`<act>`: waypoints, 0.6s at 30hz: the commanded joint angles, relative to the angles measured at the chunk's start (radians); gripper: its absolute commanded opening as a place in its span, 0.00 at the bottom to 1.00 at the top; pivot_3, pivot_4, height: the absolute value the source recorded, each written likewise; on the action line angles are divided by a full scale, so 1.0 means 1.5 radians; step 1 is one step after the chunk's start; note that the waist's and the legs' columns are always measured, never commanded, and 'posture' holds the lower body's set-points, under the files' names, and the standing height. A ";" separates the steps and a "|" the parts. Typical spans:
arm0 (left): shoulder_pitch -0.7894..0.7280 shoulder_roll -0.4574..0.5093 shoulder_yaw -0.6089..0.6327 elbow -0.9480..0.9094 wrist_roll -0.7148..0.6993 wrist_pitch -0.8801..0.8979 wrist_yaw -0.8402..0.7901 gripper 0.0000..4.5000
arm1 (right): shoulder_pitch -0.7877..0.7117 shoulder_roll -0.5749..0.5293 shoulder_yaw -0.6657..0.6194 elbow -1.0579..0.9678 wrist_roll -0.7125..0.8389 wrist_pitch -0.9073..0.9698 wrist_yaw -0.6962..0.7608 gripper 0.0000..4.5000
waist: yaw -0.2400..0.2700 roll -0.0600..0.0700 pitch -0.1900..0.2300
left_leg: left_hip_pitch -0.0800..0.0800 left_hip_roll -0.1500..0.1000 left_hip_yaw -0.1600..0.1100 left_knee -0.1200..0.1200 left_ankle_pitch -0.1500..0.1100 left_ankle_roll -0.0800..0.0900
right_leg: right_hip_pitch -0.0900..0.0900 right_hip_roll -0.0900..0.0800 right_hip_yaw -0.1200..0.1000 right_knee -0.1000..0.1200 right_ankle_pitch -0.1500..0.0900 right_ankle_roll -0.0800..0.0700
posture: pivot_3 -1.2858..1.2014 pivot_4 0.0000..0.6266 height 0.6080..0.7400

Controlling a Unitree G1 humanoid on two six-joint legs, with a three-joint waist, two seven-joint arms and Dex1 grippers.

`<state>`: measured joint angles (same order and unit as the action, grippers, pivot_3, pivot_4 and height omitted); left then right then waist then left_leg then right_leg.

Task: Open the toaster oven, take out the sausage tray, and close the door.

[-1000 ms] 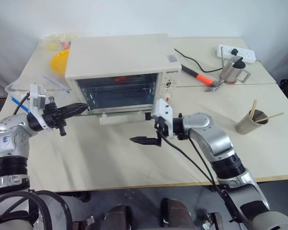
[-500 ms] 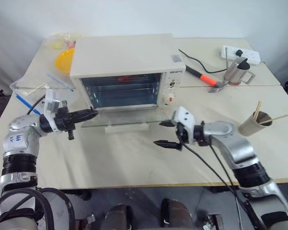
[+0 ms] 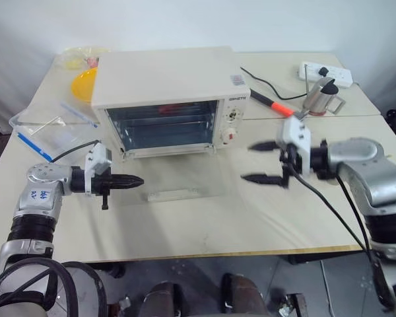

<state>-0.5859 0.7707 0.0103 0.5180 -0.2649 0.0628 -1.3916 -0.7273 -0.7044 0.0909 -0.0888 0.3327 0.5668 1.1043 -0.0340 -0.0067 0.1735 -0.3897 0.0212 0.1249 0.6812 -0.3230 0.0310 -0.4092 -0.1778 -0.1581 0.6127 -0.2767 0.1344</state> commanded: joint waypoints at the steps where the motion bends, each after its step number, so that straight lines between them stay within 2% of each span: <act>1: 0.021 0.012 -0.023 0.005 0.047 -0.050 0.007 0.01 | -0.044 0.061 0.041 -0.011 -0.024 0.024 -0.067 1.00 | 0.002 0.000 0.000 | 0.000 0.000 0.000 0.000 0.000 0.000 | 0.000 0.000 0.000 0.000 0.000 0.000 | 0.52 0.24 1.00; 7: 0.046 -0.020 0.042 -0.026 0.004 -0.117 0.086 0.01 | -0.087 0.197 0.115 0.006 -0.094 -0.028 -0.169 1.00 | 0.002 0.000 0.000 | 0.000 0.000 0.000 0.000 0.000 0.000 | -0.001 -0.001 0.000 0.003 0.000 0.000 | 0.52 0.24 1.00; 11: 0.111 -0.072 0.127 -0.120 -0.065 -0.102 0.187 0.01 | -0.115 0.256 0.188 0.088 -0.212 -0.134 -0.254 1.00 | 0.000 0.000 0.000 | -0.001 -0.001 -0.002 0.001 0.000 0.000 | -0.001 -0.002 -0.001 0.004 0.000 0.000 | 0.52 0.24 1.00; 14: 0.165 -0.110 0.177 -0.206 -0.121 -0.067 0.241 0.14 | -0.146 0.288 0.215 0.162 -0.286 -0.155 -0.320 1.00 | -0.003 0.000 0.000 | -0.001 0.001 -0.002 0.001 0.000 0.000 | -0.001 -0.002 -0.001 0.005 0.000 0.000 | 0.52 0.24 1.00; 18: 0.231 -0.187 0.243 -0.307 -0.175 -0.106 0.327 0.41 | -0.207 0.319 0.262 0.291 -0.399 -0.191 -0.411 1.00 | -0.008 0.000 0.000 | -0.001 0.002 -0.003 0.001 0.000 0.000 | -0.001 -0.002 -0.001 0.005 0.000 0.000 | 0.52 0.24 1.00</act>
<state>-0.2480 0.4941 0.3340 0.1217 -0.4883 -0.0692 -0.9449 -1.0054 -0.2355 0.4770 0.3297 -0.2101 0.3147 0.5386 -0.0453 -0.0069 0.1737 -0.3908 0.0239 0.1202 0.6824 -0.3231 0.0313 -0.4105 -0.1813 -0.1595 0.6201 -0.2768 0.1341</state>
